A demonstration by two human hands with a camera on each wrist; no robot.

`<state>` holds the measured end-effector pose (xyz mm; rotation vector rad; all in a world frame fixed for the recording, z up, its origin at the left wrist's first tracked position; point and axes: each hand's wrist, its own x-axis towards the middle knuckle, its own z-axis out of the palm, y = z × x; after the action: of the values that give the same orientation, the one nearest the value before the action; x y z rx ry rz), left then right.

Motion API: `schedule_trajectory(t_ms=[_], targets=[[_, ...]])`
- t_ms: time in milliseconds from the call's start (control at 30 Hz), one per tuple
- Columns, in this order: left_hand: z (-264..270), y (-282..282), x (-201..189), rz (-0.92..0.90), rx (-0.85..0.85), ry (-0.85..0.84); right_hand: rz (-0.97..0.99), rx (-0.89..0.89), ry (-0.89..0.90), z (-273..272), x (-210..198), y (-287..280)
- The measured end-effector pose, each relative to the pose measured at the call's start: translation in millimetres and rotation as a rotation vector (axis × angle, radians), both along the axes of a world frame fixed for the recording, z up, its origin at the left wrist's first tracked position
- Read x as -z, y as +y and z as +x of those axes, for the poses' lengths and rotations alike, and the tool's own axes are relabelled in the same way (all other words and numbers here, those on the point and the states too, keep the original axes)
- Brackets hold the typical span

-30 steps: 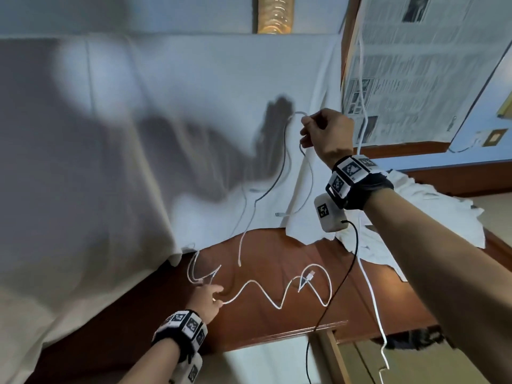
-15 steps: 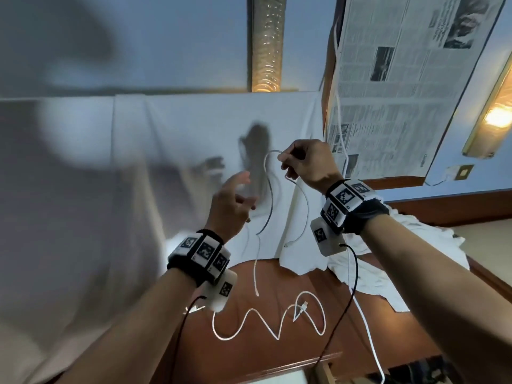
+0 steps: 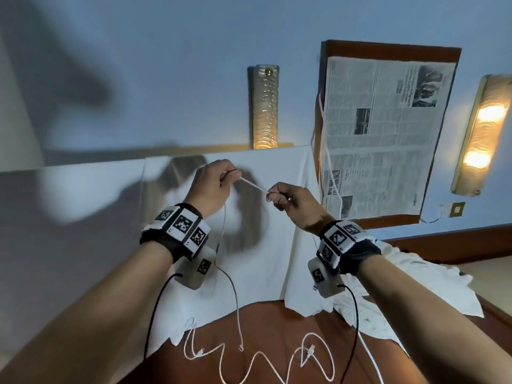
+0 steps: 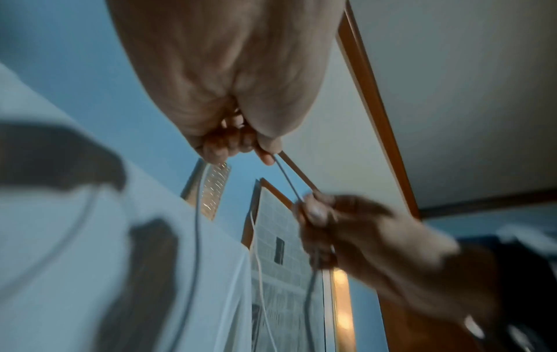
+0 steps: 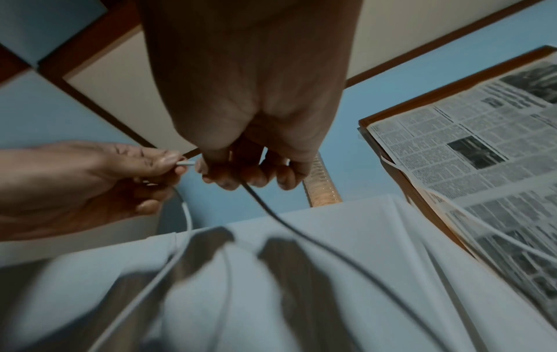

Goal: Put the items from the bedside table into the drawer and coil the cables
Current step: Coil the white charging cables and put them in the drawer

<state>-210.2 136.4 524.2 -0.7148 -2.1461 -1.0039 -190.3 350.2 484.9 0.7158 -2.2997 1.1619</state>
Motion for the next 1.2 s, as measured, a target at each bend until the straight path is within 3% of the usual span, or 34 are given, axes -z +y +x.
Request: schedule_trajectory(t_ms=[200, 333, 467, 533, 600, 700, 800, 867, 1067, 1200], targets=[[14.3, -50.4, -20.3, 0.197, -0.247, -0.024, 0.050, 0.062, -0.007, 16.2, -4.2, -0.9], [24.4, -81.7, -24.2, 0.171, -0.313, 0.033, 0.021, 0.042, -0.044, 30.5, -1.7, -1.5], [37.9, -111.7, -33.3, 0.252, -0.471, 0.034, 0.078, 0.169, -0.052, 33.6, -11.5, 1.3], [41.7, -125.7, -34.2, 0.126, -0.504, -0.018, 0.077, 0.207, -0.059, 37.3, -16.2, -0.4], [45.5, -128.3, -31.2, -0.040, -0.472, -0.124, 0.032, 0.180, -0.051, 42.7, -24.0, -12.5], [55.2, -105.9, -22.5, -0.112, -0.318, -0.194, -0.082, 0.062, -0.087, 49.2, -44.0, -46.1], [76.8, -64.4, -14.8, 0.003, 0.091, -0.334, -0.048, -0.096, -0.188, 54.2, -61.5, -85.7], [83.5, -54.6, -10.0, 0.062, 0.196, -0.318, 0.008, -0.149, -0.194, 58.9, -68.0, -102.9], [78.1, -85.2, -8.7, 0.148, 0.047, -0.071, -0.031, -0.201, -0.227, 65.4, -68.5, -94.8], [82.4, -96.5, -18.3, 0.117, 0.000, -0.054, -0.184, -0.236, -0.212, 66.3, -66.1, -87.8]])
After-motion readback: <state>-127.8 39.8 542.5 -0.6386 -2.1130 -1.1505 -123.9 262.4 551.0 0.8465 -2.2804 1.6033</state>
